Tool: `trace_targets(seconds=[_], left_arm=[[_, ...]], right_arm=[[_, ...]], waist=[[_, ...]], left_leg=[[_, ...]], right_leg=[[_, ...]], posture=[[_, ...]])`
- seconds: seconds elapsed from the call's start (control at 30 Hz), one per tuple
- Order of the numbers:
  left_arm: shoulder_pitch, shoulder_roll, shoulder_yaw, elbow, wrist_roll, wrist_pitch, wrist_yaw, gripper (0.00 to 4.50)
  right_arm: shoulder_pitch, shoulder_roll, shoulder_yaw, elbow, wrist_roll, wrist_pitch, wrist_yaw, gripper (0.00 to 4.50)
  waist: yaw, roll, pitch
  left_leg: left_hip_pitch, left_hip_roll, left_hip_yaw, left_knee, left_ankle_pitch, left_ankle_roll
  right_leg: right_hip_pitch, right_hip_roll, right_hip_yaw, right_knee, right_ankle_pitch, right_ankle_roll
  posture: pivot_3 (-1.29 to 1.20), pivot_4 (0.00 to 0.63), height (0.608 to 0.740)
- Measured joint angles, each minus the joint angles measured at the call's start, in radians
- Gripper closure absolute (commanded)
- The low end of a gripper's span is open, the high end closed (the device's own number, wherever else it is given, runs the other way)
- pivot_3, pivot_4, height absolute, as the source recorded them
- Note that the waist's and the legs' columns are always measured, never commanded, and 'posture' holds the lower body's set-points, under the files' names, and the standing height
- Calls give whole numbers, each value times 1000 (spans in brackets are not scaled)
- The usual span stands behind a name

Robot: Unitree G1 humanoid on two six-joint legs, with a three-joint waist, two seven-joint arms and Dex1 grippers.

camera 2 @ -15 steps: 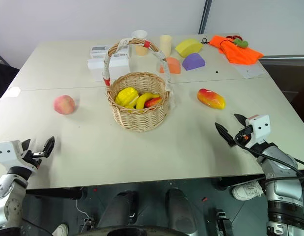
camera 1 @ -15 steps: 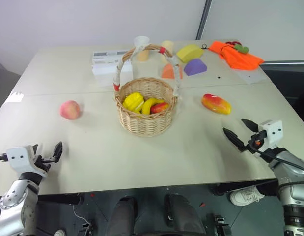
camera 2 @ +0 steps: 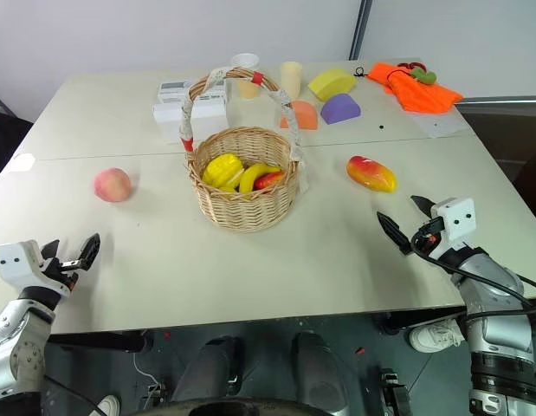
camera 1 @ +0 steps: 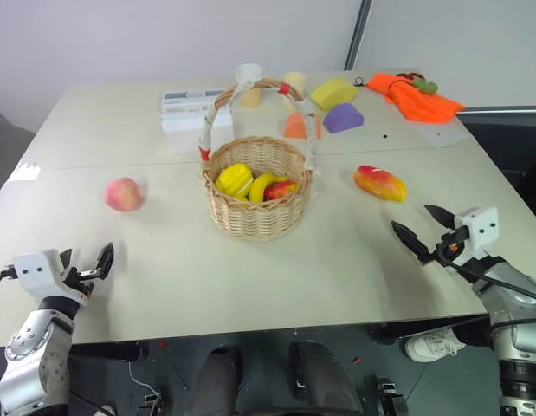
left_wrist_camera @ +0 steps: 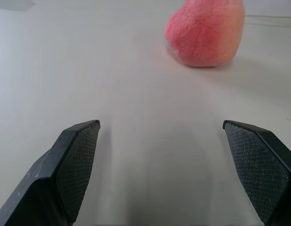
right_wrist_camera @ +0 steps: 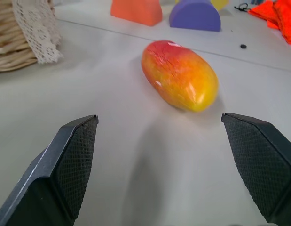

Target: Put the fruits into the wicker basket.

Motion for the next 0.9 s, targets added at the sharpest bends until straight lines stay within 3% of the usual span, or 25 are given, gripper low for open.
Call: trace_targets(seconds=[0.13,0.47,0.73,0.9], left_arm=[[-62,40,-4,-1,37,11,24,0],[-239,124,-54,22,78,121,55,0],[-421,161,-155,112,136,237,68,0],[-508,178,-199,189,179,318,82,0]], right_arm=[[3,-19,-1,-21,22,25,38,120],[27,-135,5,-313,169,214,142,120],[-149,-180,69,-535,327,392,116,120],[-180,-167,130,-589,352,421,95,120]], waist=[[1,0,0],[0,0,0],[0,-1,0],[1,-3,1]], left_leg=[[0,0,0,0,0,0],[0,0,-1,0,0,0],[0,-1,-2,0,0,0],[-1,-1,-3,0,0,0]], right_leg=[[0,0,0,0,0,0],[0,1,0,0,0,1],[1,1,-2,0,2,4],[1,1,-2,0,2,5]], posture=[[0,150,732],[0,150,732],[0,150,732],[0,150,732]])
